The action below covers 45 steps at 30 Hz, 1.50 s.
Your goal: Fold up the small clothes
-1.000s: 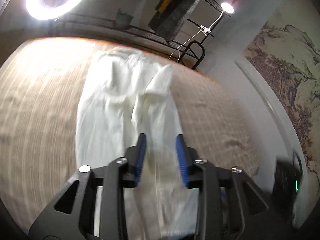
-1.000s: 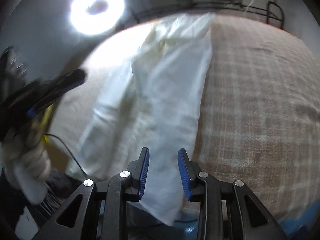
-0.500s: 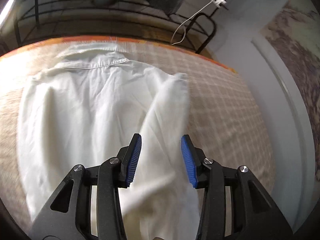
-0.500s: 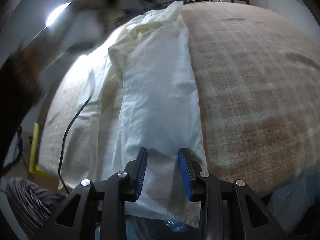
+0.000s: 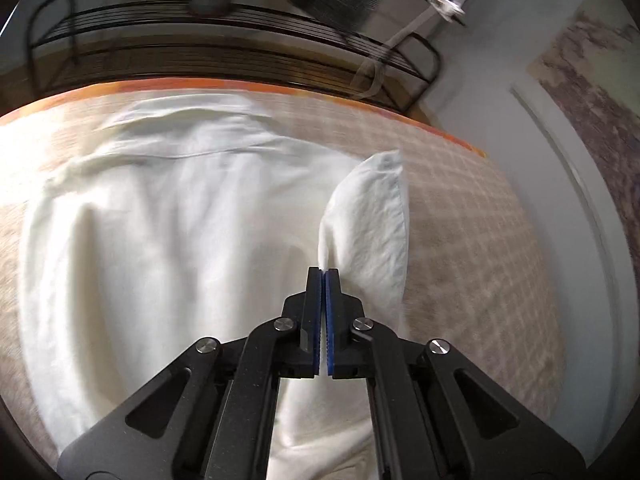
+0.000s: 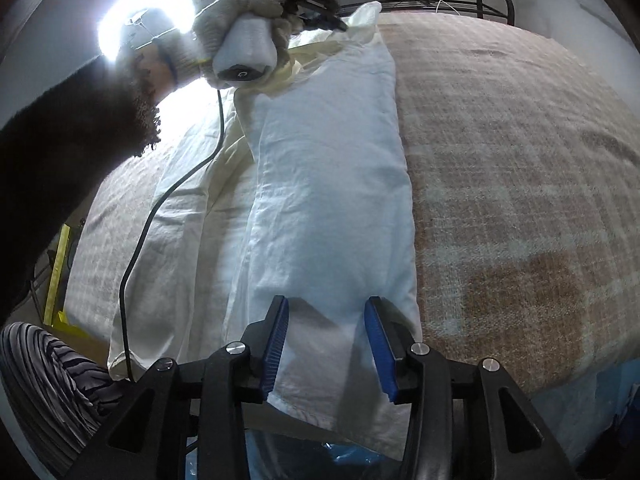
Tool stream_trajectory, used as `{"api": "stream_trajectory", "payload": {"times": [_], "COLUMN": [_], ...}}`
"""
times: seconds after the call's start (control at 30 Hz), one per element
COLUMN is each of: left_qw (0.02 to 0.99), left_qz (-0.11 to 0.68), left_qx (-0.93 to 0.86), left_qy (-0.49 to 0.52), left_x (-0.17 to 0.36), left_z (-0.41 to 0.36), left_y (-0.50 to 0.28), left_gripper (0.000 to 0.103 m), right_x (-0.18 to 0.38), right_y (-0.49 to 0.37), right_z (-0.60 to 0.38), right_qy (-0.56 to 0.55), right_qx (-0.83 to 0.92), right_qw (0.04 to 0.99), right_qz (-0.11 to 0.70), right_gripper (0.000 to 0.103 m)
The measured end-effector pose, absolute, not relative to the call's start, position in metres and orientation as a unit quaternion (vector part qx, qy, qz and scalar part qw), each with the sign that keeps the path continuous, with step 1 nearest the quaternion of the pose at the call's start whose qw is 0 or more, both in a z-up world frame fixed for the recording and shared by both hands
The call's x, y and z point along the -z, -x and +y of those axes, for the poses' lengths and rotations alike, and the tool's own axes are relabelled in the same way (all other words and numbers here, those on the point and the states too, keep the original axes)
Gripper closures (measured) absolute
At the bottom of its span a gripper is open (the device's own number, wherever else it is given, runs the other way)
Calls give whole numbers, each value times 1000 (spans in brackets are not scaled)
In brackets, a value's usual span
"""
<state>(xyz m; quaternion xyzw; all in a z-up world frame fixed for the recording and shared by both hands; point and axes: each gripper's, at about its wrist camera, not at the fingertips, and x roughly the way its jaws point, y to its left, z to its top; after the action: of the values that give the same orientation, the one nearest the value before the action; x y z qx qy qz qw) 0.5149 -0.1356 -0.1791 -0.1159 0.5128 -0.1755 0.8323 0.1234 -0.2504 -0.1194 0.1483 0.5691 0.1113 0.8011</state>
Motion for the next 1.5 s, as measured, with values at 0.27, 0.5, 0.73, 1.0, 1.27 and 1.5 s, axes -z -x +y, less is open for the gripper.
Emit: {"api": "stream_trajectory", "payload": {"times": [0.27, 0.5, 0.73, 1.0, 1.27, 1.5], "left_qw": [841, 876, 877, 866, 819, 830], "left_qz": [520, 458, 437, 462, 535, 525], "left_qx": [125, 143, 176, 181, 197, 185], "left_qy": [84, 60, 95, 68, 61, -12], "left_x": [191, 131, 72, 76, 144, 168], "left_z": [-131, -120, -74, -5, 9, -3], "left_y": [-516, -491, -410, -272, -196, -156], "left_gripper": [99, 94, 93, 85, 85, 85], "right_x": [119, 122, 123, 96, 46, 67], "right_y": [-122, -121, -116, -108, -138, -213], "right_z": [-254, -259, -273, -309, -276, -265], "right_qy": [-145, -154, -180, -224, -115, -98], "right_qx": [-114, -124, -136, -136, -222, -213], "right_qw": [803, 801, 801, 820, 854, 855], "right_qz": [567, 565, 555, 509, 457, 462], "right_gripper": [60, 62, 72, 71, 71, 74]}}
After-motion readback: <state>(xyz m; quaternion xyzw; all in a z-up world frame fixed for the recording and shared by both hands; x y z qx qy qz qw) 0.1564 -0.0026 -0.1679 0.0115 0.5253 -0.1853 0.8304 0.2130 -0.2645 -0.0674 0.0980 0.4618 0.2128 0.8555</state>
